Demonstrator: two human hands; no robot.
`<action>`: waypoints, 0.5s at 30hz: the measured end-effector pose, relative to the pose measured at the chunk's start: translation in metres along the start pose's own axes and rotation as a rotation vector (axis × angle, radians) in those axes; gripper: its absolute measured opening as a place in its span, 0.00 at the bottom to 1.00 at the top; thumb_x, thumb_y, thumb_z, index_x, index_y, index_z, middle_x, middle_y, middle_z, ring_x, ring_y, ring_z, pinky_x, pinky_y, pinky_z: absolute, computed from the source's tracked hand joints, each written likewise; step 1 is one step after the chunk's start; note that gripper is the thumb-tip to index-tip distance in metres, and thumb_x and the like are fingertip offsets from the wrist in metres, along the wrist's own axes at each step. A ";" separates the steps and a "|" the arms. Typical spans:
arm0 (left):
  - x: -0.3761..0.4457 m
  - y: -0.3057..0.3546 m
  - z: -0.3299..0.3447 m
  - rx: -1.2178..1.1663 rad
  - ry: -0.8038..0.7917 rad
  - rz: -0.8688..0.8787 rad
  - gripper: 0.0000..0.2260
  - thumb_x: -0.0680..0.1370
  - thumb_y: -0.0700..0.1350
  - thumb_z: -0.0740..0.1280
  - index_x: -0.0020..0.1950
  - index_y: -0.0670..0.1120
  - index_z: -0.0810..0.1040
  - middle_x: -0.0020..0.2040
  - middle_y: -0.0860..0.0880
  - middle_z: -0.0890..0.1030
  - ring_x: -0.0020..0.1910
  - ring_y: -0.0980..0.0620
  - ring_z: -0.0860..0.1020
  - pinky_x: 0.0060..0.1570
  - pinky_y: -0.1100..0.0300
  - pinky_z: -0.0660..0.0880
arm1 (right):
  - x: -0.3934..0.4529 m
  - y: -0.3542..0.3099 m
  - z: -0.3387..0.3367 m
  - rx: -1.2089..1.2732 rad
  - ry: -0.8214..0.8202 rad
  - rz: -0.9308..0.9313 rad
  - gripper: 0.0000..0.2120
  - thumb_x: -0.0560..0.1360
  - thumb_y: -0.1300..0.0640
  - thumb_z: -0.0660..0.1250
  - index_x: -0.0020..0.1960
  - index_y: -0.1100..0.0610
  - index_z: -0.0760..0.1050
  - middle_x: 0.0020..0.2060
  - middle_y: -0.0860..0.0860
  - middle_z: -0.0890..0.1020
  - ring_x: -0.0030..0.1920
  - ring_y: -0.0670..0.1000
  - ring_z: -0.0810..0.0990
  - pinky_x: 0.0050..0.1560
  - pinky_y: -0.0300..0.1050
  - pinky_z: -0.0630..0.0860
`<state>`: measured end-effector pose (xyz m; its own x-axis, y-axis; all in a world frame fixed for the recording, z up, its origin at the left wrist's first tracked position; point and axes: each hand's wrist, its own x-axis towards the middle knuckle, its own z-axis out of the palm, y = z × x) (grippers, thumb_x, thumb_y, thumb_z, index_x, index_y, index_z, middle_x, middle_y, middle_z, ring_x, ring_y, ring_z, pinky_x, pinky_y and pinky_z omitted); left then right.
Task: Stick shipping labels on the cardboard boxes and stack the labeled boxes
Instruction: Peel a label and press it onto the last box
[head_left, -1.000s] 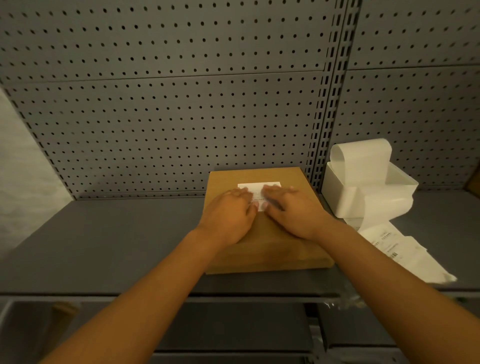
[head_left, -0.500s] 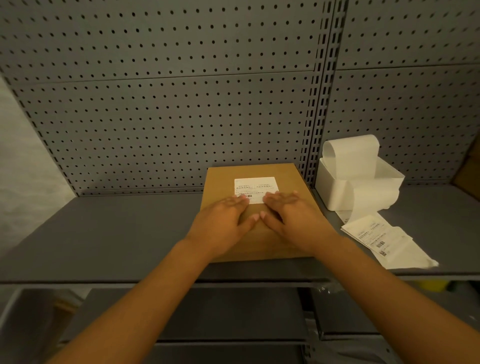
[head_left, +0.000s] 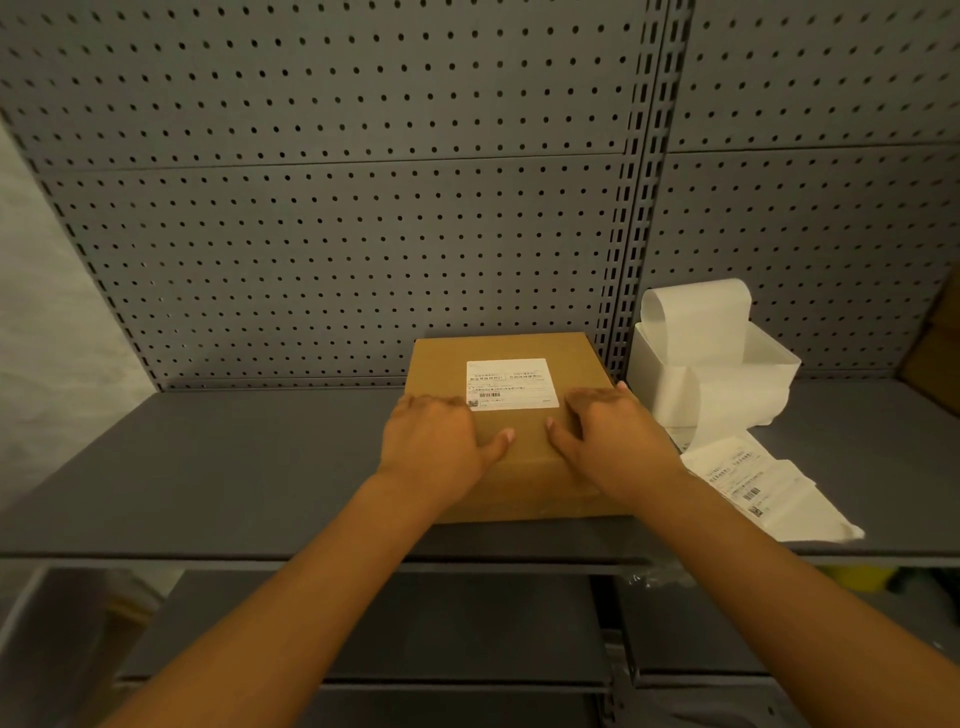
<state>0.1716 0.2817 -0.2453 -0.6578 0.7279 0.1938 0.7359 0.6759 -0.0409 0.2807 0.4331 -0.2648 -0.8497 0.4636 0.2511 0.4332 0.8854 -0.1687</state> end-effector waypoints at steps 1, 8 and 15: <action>0.004 0.000 0.002 -0.051 0.006 0.040 0.26 0.79 0.63 0.54 0.65 0.45 0.73 0.61 0.46 0.78 0.63 0.47 0.73 0.64 0.53 0.66 | 0.003 0.000 0.000 0.024 0.003 -0.024 0.19 0.79 0.46 0.55 0.62 0.56 0.74 0.57 0.52 0.79 0.60 0.52 0.74 0.74 0.46 0.54; 0.036 0.001 0.022 -0.332 -0.098 0.230 0.24 0.83 0.50 0.51 0.78 0.47 0.53 0.78 0.49 0.57 0.77 0.52 0.53 0.75 0.56 0.52 | 0.033 -0.017 0.008 0.081 -0.133 -0.219 0.24 0.82 0.49 0.49 0.77 0.53 0.54 0.76 0.50 0.59 0.76 0.49 0.54 0.76 0.47 0.45; 0.044 -0.017 0.019 -0.136 -0.117 0.072 0.33 0.78 0.66 0.51 0.78 0.49 0.55 0.77 0.50 0.58 0.76 0.51 0.56 0.72 0.51 0.53 | 0.046 0.001 0.008 -0.020 -0.184 -0.040 0.31 0.79 0.40 0.51 0.77 0.55 0.55 0.76 0.51 0.60 0.75 0.52 0.59 0.75 0.51 0.55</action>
<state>0.1267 0.3043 -0.2545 -0.6113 0.7874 0.0792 0.7912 0.6058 0.0838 0.2396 0.4556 -0.2605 -0.9061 0.4159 0.0783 0.4027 0.9042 -0.1423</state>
